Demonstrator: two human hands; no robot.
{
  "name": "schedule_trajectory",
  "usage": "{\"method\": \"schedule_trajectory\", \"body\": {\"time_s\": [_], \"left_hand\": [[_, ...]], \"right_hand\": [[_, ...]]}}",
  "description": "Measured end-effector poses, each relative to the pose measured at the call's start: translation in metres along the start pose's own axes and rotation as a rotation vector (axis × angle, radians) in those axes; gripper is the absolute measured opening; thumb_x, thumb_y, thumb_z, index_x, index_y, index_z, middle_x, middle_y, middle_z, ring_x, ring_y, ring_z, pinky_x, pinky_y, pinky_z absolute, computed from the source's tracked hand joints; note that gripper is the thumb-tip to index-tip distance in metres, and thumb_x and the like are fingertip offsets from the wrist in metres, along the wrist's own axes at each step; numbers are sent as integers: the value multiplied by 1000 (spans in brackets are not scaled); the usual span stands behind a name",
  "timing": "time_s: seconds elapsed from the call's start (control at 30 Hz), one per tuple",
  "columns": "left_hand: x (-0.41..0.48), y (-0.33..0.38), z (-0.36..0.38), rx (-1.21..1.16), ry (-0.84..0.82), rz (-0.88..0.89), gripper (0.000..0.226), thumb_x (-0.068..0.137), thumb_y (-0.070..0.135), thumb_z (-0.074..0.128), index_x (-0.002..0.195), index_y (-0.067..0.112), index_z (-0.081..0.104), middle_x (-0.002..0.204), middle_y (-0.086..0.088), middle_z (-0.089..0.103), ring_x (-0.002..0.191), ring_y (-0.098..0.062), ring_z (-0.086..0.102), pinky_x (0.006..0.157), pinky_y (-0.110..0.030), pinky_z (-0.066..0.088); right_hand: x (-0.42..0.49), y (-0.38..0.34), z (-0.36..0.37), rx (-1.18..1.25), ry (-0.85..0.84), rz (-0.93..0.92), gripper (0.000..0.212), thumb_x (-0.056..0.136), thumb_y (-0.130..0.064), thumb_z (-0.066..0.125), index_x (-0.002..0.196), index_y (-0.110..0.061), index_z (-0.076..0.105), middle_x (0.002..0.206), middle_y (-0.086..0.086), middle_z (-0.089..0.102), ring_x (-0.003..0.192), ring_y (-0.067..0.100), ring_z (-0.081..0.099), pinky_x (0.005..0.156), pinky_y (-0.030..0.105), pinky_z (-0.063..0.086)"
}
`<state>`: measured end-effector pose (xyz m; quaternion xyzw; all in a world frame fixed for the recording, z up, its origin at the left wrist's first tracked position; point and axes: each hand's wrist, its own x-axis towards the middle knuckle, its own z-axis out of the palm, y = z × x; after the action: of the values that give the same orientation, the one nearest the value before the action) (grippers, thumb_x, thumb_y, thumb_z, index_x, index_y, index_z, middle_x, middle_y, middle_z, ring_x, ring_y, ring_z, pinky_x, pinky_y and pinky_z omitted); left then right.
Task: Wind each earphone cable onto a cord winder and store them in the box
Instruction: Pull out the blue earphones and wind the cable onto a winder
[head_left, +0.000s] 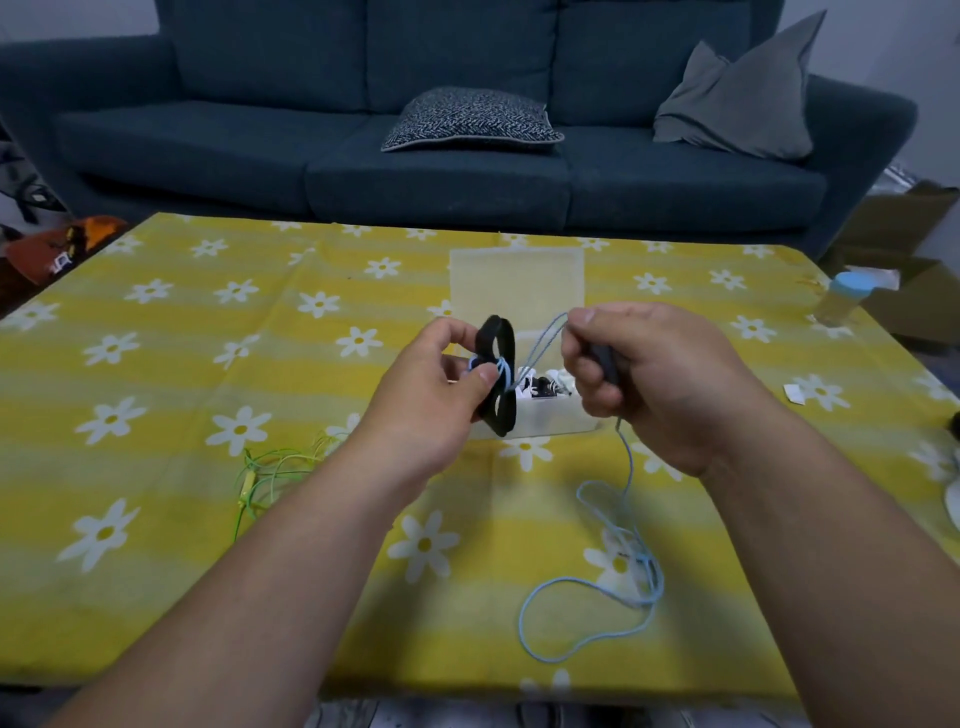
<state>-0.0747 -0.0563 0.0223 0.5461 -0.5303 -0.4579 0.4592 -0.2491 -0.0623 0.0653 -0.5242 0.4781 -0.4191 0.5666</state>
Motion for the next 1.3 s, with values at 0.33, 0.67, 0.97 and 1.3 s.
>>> {"method": "schedule_trajectory", "body": {"time_s": [0.33, 0.67, 0.97, 1.3], "left_hand": [[-11, 6, 10, -63, -293, -37, 16, 94, -2, 58, 102, 10, 65, 96, -12, 58, 72, -22, 61, 80, -40, 60], [-14, 10, 8, -127, -381, -65, 16, 94, -1, 58, 103, 10, 66, 96, -8, 59, 69, -20, 61, 69, -29, 58], [-8, 17, 1, -472, -174, -9, 17, 97, 3, 52, 107, 14, 60, 93, -8, 65, 74, -18, 65, 72, -29, 56], [-4, 18, -4, -647, -68, -124, 13, 100, 7, 50, 104, 14, 60, 85, -9, 69, 65, -16, 64, 57, -21, 54]], "right_hand": [[5, 4, -13, -504, 222, -159, 32, 93, -20, 59, 64, -7, 63, 54, 2, 37, 51, 17, 31, 53, 29, 26], [9, 9, -13, -524, 242, -170, 31, 96, -25, 61, 68, -14, 67, 54, -1, 35, 47, 10, 28, 46, 24, 26], [11, 34, -3, -312, -116, 108, 31, 102, -18, 50, 78, -7, 66, 56, 2, 40, 48, 14, 27, 49, 29, 18], [4, 30, 8, -287, -262, 107, 38, 106, -23, 41, 91, -3, 69, 57, 0, 42, 52, 16, 29, 50, 26, 24]]}}
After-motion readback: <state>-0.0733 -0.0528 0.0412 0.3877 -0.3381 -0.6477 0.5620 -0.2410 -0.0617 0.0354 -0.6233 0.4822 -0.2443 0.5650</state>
